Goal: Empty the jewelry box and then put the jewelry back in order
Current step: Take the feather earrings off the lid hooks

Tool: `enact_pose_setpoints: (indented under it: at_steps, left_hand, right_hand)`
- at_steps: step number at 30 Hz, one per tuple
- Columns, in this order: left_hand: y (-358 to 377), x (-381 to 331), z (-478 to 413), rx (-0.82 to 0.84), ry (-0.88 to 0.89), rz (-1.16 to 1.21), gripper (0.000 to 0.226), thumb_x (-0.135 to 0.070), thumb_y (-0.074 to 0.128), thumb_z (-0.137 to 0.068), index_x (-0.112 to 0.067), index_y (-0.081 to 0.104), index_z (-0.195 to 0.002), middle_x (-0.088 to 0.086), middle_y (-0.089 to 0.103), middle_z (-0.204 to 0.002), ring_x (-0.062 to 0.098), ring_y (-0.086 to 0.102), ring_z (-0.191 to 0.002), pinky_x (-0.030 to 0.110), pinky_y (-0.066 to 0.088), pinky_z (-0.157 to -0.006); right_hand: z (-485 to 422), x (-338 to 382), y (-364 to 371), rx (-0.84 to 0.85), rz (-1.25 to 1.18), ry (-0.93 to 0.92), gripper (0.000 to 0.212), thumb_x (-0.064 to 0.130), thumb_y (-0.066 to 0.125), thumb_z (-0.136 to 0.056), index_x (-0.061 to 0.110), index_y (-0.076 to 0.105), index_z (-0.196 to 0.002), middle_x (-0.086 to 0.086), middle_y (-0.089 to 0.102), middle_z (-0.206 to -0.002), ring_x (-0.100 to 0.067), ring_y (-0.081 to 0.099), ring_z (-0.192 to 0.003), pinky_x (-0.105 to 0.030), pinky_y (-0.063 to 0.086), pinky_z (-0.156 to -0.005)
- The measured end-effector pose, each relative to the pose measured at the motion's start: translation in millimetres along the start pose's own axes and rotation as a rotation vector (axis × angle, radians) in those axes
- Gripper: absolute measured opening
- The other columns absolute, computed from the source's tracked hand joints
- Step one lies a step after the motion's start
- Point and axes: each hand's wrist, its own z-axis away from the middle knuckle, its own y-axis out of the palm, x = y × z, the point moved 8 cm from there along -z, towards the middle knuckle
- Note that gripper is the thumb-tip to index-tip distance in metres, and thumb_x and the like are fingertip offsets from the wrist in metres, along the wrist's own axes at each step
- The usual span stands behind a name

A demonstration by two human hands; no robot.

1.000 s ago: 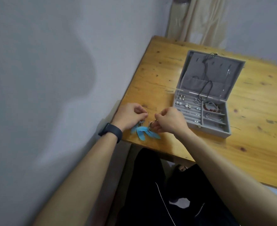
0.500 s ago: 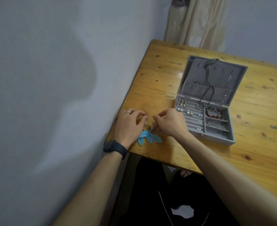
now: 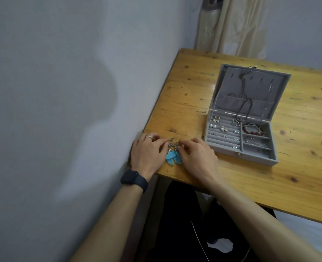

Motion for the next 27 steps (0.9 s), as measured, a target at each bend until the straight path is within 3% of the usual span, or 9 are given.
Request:
enact_pose_setpoints:
  at_steps: [9,27]
  left_hand:
    - [-0.8,3.1,-2.0,-0.070,-0.047,-0.067,0.029,-0.045,0.053,-0.097,-0.030,0.076,-0.108,-0.001,0.068,-0.107,0.021,0.055,-0.098,0.034,0.047,-0.082]
    - [-5.6,-1.9,-7.3,0.039,-0.111,-0.060,0.036,-0.046,0.041,-0.100,-0.029,0.068,-0.118,0.000,0.063,-0.118,0.020,0.050,-0.113,0.034,0.046,-0.094]
  right_hand:
    - [-10.2,10.2,9.8,-0.023,-0.037,0.045,0.037,0.055,0.047,-0.096,0.041,0.059,-0.128,0.012,0.063,-0.118,-0.023,0.064,-0.106,-0.040,0.052,-0.086]
    - [-10.3,0.6,4.2,-0.060,-0.119,-0.008,0.034,0.051,0.053,-0.095,0.035,0.064,-0.123,0.015,0.064,-0.104,-0.009,0.061,-0.094,-0.030,0.050,-0.077]
